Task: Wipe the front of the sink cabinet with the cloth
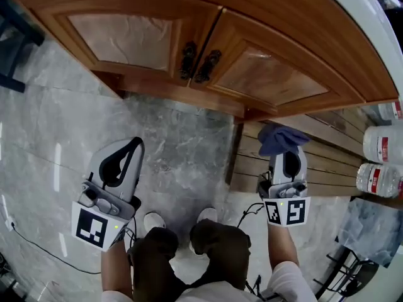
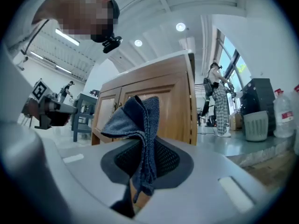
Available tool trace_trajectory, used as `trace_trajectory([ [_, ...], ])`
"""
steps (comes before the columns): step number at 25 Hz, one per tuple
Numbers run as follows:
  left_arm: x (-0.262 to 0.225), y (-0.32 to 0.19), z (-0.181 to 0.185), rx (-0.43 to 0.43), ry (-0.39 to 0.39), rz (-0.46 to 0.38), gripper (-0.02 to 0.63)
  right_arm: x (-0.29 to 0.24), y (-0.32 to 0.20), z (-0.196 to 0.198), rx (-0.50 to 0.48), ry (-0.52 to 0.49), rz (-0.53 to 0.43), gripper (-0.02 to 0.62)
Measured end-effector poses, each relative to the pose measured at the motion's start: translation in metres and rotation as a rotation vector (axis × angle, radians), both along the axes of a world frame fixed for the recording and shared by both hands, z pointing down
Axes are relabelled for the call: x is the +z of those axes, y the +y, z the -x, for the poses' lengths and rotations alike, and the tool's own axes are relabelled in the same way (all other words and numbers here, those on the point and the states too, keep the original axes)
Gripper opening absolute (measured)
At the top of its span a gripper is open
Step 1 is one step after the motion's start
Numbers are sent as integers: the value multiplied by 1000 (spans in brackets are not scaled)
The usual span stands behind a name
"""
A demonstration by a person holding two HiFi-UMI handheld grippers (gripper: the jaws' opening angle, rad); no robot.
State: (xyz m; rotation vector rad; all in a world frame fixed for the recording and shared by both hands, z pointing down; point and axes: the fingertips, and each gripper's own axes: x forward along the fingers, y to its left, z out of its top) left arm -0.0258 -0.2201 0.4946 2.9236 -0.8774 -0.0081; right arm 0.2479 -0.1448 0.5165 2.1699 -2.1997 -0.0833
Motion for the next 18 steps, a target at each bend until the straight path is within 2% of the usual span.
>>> trace_trajectory([
  [4, -56, -4, -2, 4, 3, 16, 3, -68, 4, 31, -153, 44, 20, 66],
  [6, -94, -4, -5, 4, 6, 31, 3, -112, 9, 42, -198, 72, 28, 66],
  [13, -284, 18, -12, 22, -25, -4, 3, -298, 29, 54, -239, 101, 44, 66],
  [18, -425, 42, -17, 53, -41, -9, 3, -435, 44, 58, -260, 42, 53, 67],
])
